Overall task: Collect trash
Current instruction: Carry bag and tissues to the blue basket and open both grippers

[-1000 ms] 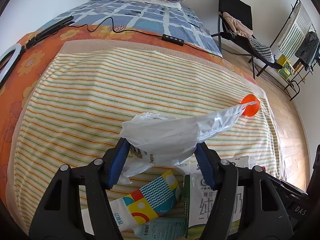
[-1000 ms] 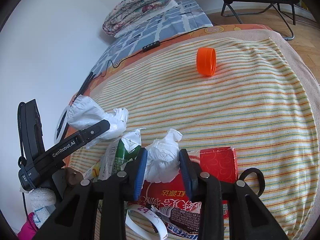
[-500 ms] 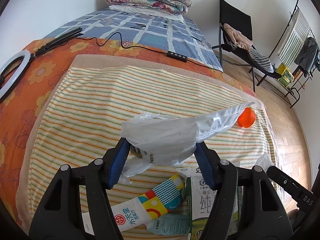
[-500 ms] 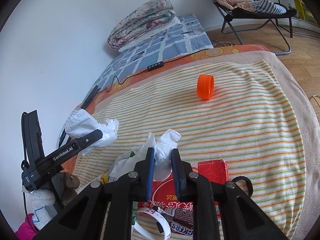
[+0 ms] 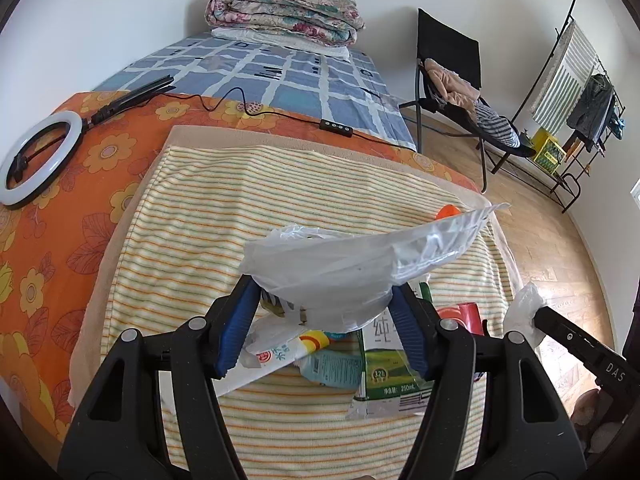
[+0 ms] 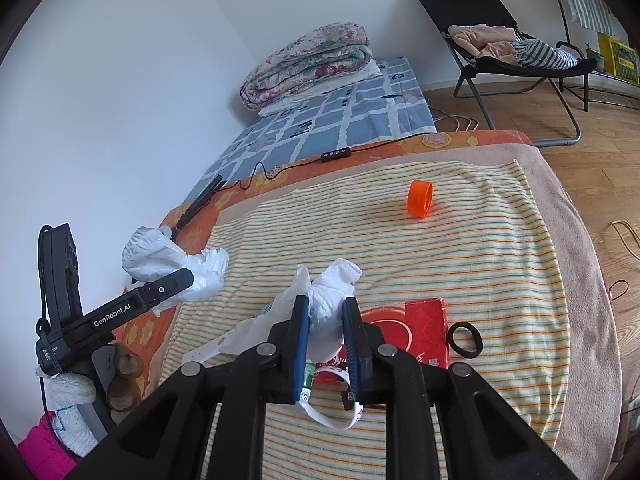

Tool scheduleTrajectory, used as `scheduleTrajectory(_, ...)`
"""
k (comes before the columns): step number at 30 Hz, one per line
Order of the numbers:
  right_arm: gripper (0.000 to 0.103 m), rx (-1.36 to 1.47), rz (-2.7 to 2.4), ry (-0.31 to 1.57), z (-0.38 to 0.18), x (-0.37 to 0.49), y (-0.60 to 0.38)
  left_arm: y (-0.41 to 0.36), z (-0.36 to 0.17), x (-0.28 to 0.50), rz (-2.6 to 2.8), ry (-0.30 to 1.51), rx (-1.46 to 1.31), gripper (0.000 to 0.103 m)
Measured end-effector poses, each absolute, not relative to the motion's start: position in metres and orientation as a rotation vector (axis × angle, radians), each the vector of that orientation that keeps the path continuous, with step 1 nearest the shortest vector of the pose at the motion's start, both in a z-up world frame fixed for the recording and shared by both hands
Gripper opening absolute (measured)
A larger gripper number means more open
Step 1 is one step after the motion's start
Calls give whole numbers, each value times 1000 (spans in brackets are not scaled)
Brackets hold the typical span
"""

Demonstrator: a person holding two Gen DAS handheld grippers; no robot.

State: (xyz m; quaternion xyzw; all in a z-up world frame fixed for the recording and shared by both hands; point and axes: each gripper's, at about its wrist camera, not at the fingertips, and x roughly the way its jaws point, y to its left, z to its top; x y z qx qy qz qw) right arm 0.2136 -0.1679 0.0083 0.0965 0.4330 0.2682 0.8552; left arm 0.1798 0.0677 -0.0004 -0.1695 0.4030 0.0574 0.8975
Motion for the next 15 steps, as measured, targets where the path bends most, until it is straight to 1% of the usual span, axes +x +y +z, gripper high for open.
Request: scheduleTrajectory(15, 15, 37, 625, 905, 14, 87, -153, 47, 18, 51, 77, 829, -275, 67)
